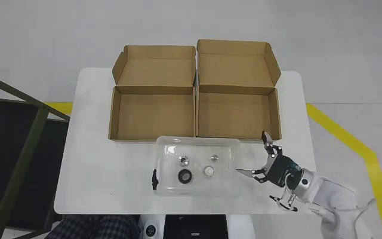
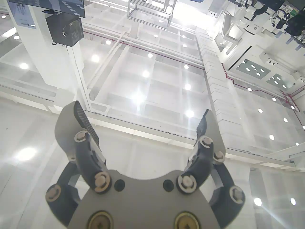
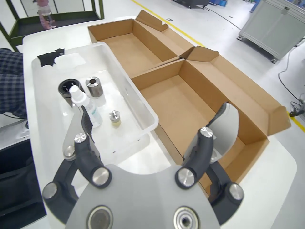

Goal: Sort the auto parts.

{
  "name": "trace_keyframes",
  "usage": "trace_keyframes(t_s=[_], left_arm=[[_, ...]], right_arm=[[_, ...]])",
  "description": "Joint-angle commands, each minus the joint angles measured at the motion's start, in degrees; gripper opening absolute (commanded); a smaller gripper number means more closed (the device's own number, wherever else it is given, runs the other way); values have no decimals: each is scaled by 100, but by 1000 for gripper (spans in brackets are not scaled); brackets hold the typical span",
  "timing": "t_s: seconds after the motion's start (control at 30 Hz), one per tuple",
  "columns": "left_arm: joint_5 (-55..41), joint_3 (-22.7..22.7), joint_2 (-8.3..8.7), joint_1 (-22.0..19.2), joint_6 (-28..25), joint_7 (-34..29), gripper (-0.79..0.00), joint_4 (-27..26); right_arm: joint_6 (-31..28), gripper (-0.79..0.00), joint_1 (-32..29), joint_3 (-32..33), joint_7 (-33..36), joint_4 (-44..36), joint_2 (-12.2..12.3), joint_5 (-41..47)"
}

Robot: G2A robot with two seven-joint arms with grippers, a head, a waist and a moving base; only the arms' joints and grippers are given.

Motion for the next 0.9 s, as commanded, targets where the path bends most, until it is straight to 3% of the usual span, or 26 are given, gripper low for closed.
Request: trace_keyframes(t_s=[0.0, 0.5, 0.87], left_arm=[[0, 0, 0, 0, 0, 0, 0, 0], [0, 0, 0, 0, 0, 0, 0, 0], [0, 0, 0, 0, 0, 0, 0, 0]], right_arm=[[-81, 0, 45, -157, 184, -71, 10, -29], [-221, 0, 681, -1500, 1372, -92, 41, -506], [-136, 0, 1091, -2064, 1881, 216, 49, -536]])
